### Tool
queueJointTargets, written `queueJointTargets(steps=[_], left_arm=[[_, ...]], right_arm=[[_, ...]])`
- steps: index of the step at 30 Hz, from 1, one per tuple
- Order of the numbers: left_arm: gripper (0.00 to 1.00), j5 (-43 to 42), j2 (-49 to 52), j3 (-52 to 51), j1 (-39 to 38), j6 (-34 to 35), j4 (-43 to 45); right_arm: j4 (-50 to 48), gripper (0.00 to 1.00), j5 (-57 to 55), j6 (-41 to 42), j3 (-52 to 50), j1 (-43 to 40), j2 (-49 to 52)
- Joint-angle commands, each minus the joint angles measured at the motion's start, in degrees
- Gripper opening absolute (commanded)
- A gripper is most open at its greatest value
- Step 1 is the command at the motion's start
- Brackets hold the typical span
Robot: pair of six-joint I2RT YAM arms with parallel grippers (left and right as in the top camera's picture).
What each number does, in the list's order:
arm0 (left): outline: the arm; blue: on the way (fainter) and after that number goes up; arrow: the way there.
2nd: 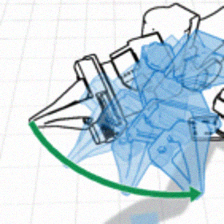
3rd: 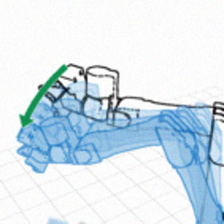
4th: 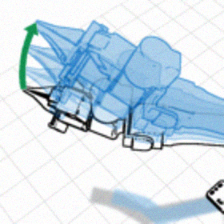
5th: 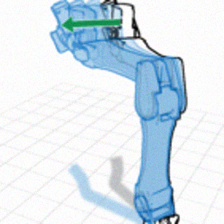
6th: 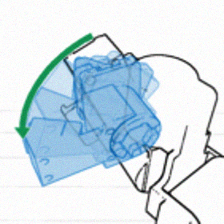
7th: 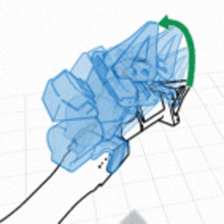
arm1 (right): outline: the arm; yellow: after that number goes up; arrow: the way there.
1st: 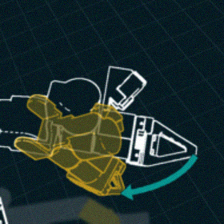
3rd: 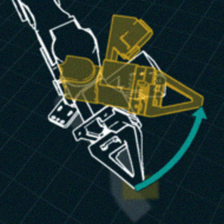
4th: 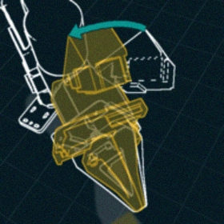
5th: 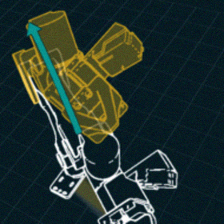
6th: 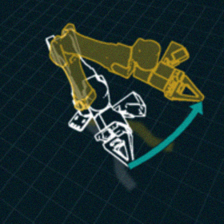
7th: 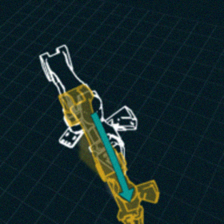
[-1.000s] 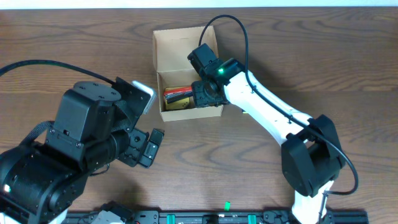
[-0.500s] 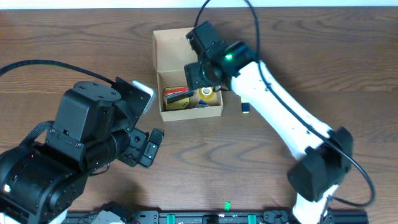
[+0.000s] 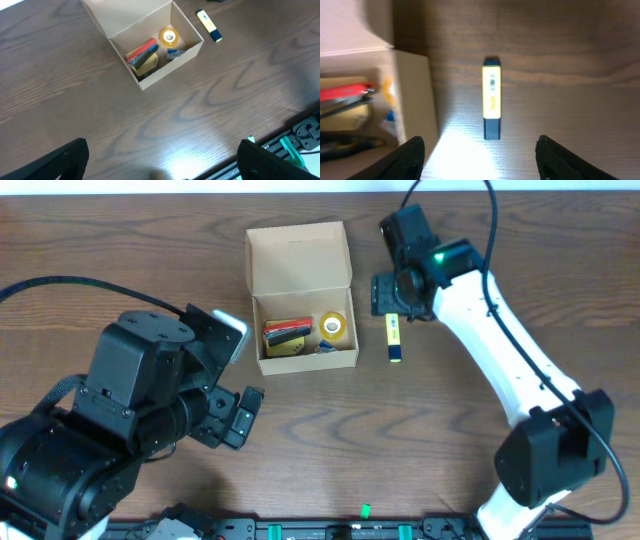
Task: Pack container
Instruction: 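Move the right gripper over the yellow highlighter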
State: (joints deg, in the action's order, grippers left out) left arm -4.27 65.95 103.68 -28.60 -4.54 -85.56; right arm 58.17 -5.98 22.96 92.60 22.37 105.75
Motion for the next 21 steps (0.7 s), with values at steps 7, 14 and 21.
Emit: queueJointTargets(steps=[7,14,21], left_arm=[[0.95,0.2,0.0,-0.4,0.2,-0.2,-0.1],[0.95,0.2,0.0,-0.4,0.2,-0.2,-0.1],[0.95,0.2,0.0,-0.4,0.2,-0.2,-0.1]], right_arm=[[-11.6,0.66,1.5,-0.8,-15.2,-0.2,0.4],[-21.1,0.58,-0.1,-0.7,-22.9,-0.2,0.4],[-27.6,0.57,-1.7,-0.7,-26.8,-0.2,0.4]])
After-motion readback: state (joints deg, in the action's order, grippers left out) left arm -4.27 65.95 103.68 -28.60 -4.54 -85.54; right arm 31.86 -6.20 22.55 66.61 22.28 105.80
